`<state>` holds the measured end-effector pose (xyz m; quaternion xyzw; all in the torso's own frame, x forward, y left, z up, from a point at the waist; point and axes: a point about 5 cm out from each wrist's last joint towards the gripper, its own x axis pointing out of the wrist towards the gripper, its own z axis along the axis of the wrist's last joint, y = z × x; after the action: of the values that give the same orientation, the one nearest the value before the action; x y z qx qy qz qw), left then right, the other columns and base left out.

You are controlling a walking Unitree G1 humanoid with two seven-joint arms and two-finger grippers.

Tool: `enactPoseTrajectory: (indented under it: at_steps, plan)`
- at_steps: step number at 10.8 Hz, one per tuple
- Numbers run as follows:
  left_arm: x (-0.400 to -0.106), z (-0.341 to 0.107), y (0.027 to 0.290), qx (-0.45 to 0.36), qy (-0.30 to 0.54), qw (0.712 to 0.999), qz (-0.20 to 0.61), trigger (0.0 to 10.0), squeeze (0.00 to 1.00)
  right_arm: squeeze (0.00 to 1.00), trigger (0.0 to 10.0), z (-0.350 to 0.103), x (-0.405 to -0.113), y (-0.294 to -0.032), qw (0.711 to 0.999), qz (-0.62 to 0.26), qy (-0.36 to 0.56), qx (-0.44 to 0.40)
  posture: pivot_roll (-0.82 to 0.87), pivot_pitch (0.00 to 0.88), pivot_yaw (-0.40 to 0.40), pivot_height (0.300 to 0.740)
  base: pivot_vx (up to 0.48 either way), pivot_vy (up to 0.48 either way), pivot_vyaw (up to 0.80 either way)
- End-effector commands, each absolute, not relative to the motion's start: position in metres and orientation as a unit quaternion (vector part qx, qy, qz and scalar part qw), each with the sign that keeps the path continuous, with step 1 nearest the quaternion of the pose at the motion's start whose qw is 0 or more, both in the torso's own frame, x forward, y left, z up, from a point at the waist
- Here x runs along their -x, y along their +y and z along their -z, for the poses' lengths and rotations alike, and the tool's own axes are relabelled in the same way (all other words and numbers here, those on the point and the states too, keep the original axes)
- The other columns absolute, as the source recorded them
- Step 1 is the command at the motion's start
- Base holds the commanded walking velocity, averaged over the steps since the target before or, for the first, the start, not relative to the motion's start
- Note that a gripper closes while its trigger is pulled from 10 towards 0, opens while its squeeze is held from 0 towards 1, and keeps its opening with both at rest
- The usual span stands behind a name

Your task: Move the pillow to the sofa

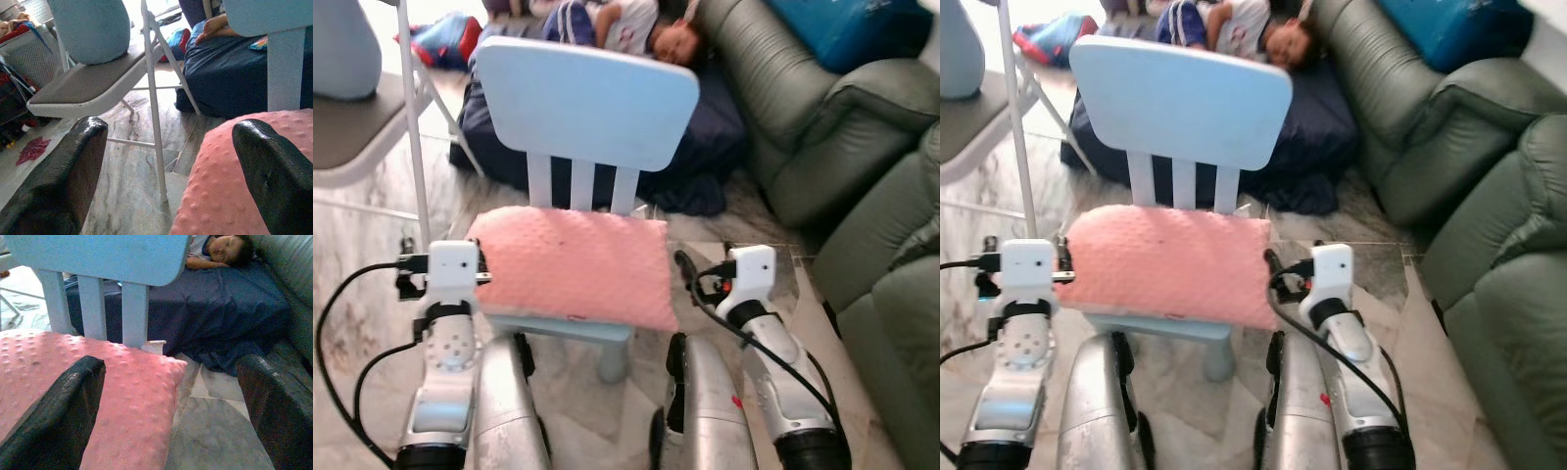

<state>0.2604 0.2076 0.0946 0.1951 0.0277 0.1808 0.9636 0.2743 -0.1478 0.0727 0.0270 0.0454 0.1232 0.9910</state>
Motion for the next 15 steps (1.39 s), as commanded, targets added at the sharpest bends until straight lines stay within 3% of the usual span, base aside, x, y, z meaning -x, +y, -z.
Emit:
enactPoseTrajectory:
  at_steps: [1, 3, 8, 10, 13, 15]
  plan:
    - [-0.258, -0.094, 0.212, -0.199, 0.035, 0.962, -0.185, 10.0, 0.0, 0.0, 10.0, -0.07, -0.273, -0.147, 0.99, -0.124, 0.053, -0.028, -0.01, 0.153, -0.073, 0.513, 0.0, 0.48, 0.0]
    - [-0.259, -0.094, 0.211, -0.205, 0.031, 0.962, -0.18, 10.0, 0.0, 0.0, 10.0, -0.069, -0.274, -0.147, 0.99, -0.125, 0.054, -0.028, -0.01, 0.15, -0.071, 0.513, 0.0, 0.437, 0.0]
    - [-0.258, -0.089, 0.193, -0.212, 0.031, 0.97, -0.114, 10.0, 0.0, 0.0, 10.0, -0.067, -0.27, -0.152, 0.991, -0.116, 0.062, -0.028, -0.01, 0.177, -0.077, 0.513, 0.0, 0.0, 0.0]
    - [-0.259, -0.086, 0.2, -0.215, 0.043, 0.969, -0.111, 10.0, 0.0, 0.0, 10.0, -0.069, -0.272, -0.153, 0.992, -0.1, 0.063, -0.04, -0.02, 0.208, -0.072, 0.513, 0.0, 0.0, 0.0]
    - [-0.264, -0.09, 0.207, -0.213, 0.042, 0.97, -0.105, 10.0, 0.0, 0.0, 10.0, -0.073, -0.269, -0.15, 0.992, -0.097, 0.06, -0.058, -0.02, 0.249, -0.057, 0.46, 0.0, 0.0, 0.0]
    - [-0.285, -0.107, 0.222, -0.214, 0.021, 0.969, -0.124, 10.0, 0.0, 0.0, 10.0, -0.082, -0.283, -0.147, 0.99, -0.106, 0.064, -0.061, -0.03, 0.297, -0.069, 0.46, 0.0, 0.0, 0.0]
